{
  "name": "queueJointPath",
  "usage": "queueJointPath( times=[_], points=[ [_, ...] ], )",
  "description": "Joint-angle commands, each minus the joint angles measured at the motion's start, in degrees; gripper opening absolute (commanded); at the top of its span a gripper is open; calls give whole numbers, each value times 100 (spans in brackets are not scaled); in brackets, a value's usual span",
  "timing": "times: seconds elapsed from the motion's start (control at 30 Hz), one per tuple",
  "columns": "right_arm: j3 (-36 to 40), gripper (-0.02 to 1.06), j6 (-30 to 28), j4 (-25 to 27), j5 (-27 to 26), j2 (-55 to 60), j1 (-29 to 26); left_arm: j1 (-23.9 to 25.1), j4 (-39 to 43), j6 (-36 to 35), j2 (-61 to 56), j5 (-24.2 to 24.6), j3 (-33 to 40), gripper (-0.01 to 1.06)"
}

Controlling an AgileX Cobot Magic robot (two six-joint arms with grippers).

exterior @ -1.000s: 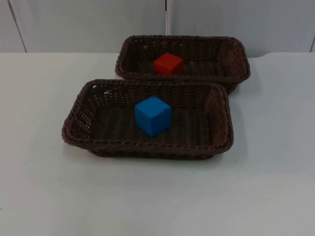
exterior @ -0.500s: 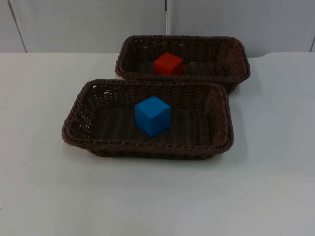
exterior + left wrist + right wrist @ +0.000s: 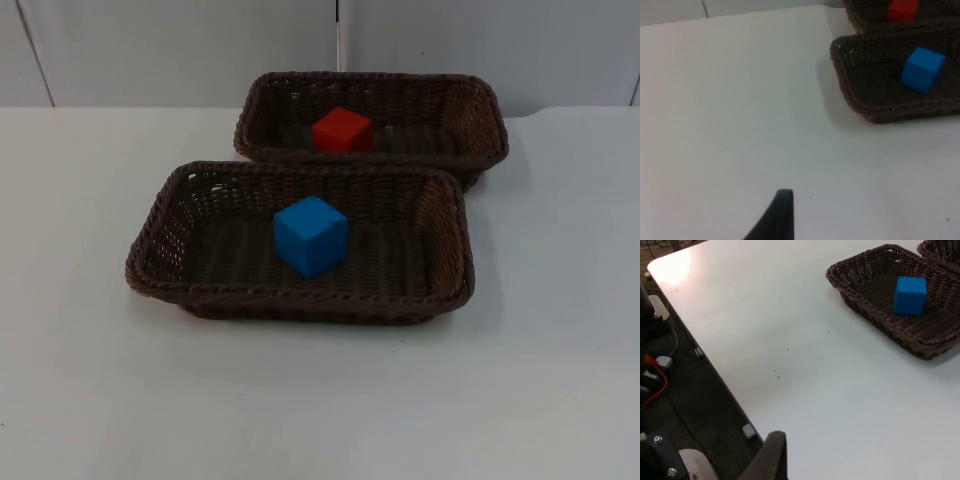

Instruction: Pick up one cube with the left hand and place it into the upper basket. Pick up one cube with the right hand and place it into the lower basket.

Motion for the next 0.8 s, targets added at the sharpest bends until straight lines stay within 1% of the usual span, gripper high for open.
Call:
queueJointPath(
  times=[0.0, 0.1, 0.13, 0.2, 0.27, 0.77],
  points=[
    [46, 105, 15, 35, -1, -20, 13, 129, -19, 2, -21, -49, 27, 105],
    [46, 105, 15, 35, -1, -20, 13, 426, -19, 2, -21, -49, 27, 105],
    [46, 105, 15, 35, -1, -20, 13, 426, -19, 2, -21, -49, 27, 105],
    [46, 105, 15, 35, -1, -20, 13, 610, -19, 2, -21, -49, 27, 105],
    [46, 105, 15, 35, -1, -20, 13, 694, -19, 2, -21, -49, 27, 105],
    [46, 105, 15, 35, -1, -20, 13, 706, -19, 2, -21, -49, 27, 105]
  ],
)
